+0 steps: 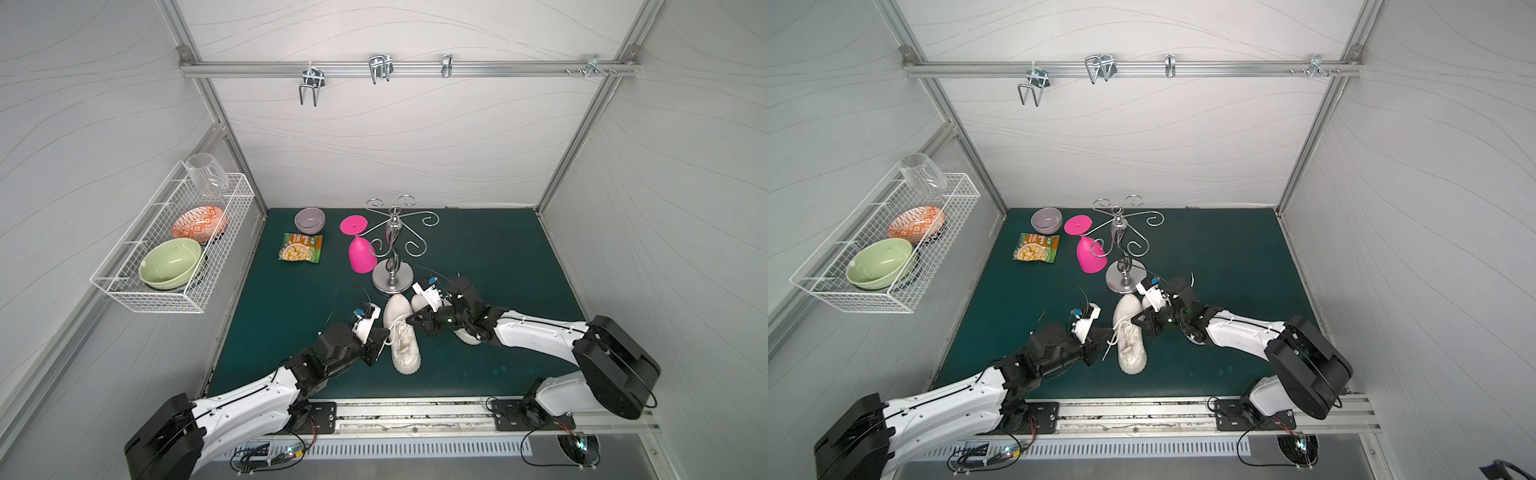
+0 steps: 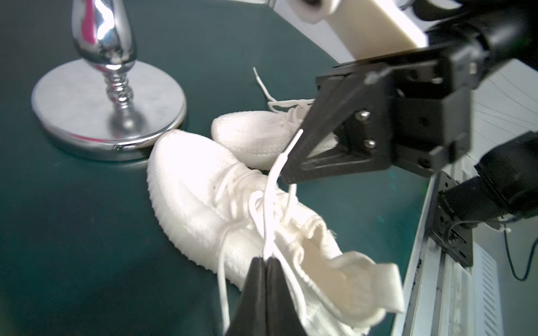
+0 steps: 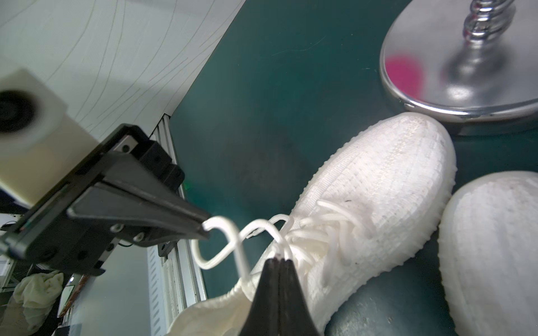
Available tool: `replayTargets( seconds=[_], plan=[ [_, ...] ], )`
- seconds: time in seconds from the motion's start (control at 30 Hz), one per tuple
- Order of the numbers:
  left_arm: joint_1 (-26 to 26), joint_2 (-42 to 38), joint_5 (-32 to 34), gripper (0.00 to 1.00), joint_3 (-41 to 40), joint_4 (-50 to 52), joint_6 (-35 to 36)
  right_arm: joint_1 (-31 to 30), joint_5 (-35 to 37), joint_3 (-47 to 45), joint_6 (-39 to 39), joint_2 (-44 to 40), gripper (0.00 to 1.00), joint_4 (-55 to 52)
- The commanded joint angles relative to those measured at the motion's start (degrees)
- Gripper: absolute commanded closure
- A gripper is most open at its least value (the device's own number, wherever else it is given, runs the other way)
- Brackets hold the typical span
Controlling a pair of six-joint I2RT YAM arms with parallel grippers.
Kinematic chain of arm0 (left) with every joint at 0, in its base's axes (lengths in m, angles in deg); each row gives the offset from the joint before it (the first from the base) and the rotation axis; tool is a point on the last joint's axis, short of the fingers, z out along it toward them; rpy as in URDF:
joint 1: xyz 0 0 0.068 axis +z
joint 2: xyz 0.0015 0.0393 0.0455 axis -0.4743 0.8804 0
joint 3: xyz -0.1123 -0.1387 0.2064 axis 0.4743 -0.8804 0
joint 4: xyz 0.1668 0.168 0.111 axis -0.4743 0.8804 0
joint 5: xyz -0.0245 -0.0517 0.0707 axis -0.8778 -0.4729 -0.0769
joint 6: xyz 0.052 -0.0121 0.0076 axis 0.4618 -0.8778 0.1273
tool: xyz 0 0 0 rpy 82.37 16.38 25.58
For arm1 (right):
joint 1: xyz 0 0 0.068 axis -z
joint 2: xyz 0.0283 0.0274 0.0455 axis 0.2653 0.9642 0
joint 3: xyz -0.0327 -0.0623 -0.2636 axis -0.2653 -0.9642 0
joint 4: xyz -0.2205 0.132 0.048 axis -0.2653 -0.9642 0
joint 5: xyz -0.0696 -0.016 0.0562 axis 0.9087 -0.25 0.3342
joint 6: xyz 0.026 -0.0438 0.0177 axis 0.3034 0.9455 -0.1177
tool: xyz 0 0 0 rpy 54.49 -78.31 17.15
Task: Tie the shoes
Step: Wrap the shoelace around the shoelace.
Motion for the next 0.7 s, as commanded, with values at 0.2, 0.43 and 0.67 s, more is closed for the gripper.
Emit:
replayTargets(
  seconds=[0.2, 0.43, 0.67],
  plan=[
    [-11.17, 7.57, 2.08, 1.0, 8.04, 1.58, 17.56, 1.87, -3.42, 0.18, -3.2, 1.91, 1.0, 3.51],
    [-11.51, 15.51, 1.19, 1.0, 13.44, -4.2, 22.06, 3.21, -5.05, -0.18, -3.22, 2.71, 1.0, 4.82],
    [-12.24, 21.12, -5.39, 1.0, 17.61, -3.9, 24.29, 3.86, -5.47, -0.88, -3.46, 2.83, 1.0, 5.78]
  ],
)
